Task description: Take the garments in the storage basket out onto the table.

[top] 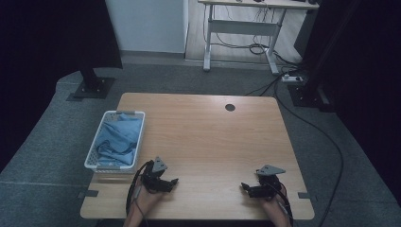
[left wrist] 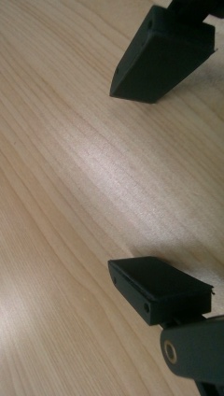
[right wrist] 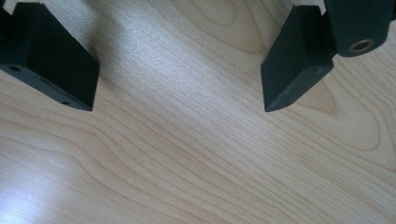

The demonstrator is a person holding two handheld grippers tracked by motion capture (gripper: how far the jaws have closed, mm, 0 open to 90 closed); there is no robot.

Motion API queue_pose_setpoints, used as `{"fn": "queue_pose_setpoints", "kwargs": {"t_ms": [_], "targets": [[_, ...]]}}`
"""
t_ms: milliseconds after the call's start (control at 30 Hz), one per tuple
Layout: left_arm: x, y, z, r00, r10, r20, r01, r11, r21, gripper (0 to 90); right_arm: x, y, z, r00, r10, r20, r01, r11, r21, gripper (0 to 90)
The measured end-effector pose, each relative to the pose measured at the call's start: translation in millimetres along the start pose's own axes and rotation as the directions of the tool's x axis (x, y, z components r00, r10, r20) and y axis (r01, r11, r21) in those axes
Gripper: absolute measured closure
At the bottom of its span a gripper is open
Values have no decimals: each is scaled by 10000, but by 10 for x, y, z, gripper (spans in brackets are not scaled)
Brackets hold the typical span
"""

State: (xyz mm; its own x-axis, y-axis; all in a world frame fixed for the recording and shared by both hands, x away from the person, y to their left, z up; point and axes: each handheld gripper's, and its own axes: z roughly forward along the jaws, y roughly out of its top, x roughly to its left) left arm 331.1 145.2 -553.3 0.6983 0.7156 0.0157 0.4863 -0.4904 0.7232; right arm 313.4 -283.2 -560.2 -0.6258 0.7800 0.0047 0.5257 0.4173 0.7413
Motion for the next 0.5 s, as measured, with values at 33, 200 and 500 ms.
{"fn": "queue_pose_setpoints", "kwargs": {"t_ms": [33,200,500], "targets": [[0,0,0,10000,0,0,0,10000,0,145,0,0,0,10000,0,0,0,10000,0,113],[-2,0,0,10000,-29,-41,29,10000,-3,147,8,-3,-3,9999,-81,-83,81,10000,-17,118],[-19,0,2,9997,-197,-171,197,9998,-2,139,23,-9,-12,9996,-204,-197,203,9998,-41,135]]}}
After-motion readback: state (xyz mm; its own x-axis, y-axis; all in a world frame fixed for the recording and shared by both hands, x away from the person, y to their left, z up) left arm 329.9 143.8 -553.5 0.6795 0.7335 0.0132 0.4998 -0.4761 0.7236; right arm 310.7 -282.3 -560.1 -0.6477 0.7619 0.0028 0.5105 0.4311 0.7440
